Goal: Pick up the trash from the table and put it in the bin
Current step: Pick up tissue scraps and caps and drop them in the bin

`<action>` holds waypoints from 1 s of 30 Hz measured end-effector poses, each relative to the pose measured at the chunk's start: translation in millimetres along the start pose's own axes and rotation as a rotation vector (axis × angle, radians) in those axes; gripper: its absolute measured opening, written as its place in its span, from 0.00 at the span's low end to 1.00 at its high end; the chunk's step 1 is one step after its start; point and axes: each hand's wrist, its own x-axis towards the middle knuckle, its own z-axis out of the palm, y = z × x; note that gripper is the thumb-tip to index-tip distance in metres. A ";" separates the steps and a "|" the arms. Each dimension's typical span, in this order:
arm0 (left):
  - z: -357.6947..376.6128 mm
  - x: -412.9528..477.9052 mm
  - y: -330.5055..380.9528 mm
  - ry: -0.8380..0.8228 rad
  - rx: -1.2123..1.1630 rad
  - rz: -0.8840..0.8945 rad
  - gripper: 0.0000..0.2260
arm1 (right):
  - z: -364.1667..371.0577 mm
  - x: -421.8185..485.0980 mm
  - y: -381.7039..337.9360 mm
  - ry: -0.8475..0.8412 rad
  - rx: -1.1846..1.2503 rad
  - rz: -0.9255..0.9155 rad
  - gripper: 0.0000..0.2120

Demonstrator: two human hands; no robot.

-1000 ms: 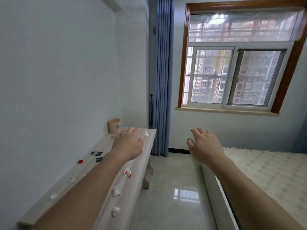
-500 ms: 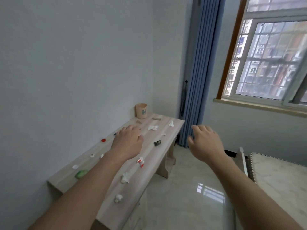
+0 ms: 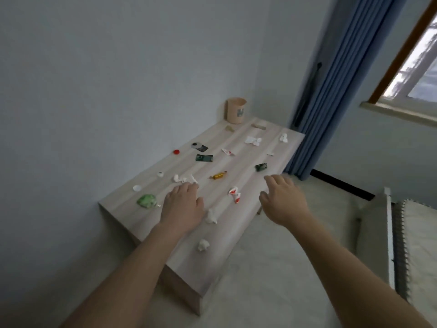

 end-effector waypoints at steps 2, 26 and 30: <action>18.1 4.7 -18.8 -0.048 0.008 0.004 0.19 | 25.9 13.1 -10.9 -0.049 0.014 0.003 0.22; 190.0 11.6 -27.8 -0.378 -0.048 -0.452 0.17 | 229.6 153.6 -18.5 -0.552 0.101 -0.545 0.24; 209.1 1.8 -31.0 -0.413 -0.107 -0.472 0.15 | 251.9 155.6 -34.3 -0.603 0.139 -0.573 0.24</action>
